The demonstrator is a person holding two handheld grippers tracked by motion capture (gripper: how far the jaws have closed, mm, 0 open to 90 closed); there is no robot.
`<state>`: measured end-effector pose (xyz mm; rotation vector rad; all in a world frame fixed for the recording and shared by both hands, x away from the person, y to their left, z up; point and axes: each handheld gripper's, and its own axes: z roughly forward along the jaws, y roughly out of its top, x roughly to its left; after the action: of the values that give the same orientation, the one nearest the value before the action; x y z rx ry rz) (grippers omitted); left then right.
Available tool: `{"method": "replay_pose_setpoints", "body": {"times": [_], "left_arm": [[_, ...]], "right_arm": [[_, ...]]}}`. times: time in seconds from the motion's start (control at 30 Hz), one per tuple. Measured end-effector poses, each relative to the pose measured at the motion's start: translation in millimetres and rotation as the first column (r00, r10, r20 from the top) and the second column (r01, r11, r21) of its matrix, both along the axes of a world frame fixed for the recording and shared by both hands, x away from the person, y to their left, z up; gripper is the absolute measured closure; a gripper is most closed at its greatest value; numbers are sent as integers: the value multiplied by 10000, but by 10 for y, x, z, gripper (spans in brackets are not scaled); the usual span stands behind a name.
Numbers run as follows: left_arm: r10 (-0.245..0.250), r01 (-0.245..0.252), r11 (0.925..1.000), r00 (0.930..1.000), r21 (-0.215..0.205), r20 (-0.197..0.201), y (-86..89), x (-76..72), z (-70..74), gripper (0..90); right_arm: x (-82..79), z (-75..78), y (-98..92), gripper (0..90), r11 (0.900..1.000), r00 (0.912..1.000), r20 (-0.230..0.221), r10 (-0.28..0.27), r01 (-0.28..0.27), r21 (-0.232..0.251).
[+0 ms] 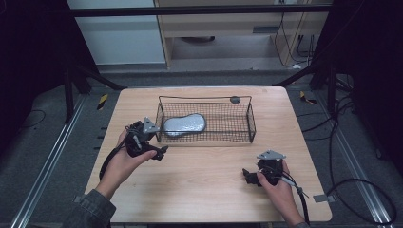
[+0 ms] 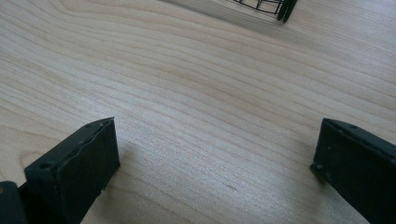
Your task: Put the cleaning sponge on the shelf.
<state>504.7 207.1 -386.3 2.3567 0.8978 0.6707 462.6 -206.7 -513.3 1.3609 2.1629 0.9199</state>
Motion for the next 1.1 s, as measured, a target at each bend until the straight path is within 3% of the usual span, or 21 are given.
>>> {"method": "replay_pose_setpoints", "body": {"times": [0.3,0.4,0.47,0.63,0.73,1.0,1.1], "left_arm": [[414,-410,9990,9987,171,-293,252,88,-174,44],[664,-637,9967,9964,512,-527,348,144,-275,45],[810,-779,9961,9933,408,-823,416,182,-362,46],[1076,-1056,9941,9876,232,-1140,548,257,-536,47],[1306,-1276,9913,9850,331,-1129,608,287,-628,47],[1664,-1693,9855,9782,-129,-1246,737,340,-801,46],[1896,-1953,9802,9729,-319,-1322,821,381,-896,45]], "right_arm": [[0,0,0,4,10000,10000,0,-1,1,2],[-1,0,1,4,10000,10000,-8,-5,5,5],[0,0,1,4,10000,10000,-1,-3,3,4],[0,0,0,4,10000,10000,0,1,-1,4],[-1,0,1,4,10000,10000,-8,-2,2,0],[0,0,1,4,10000,10000,-2,-4,4,3],[0,0,1,4,10000,10000,1,-1,1,-2]]}}
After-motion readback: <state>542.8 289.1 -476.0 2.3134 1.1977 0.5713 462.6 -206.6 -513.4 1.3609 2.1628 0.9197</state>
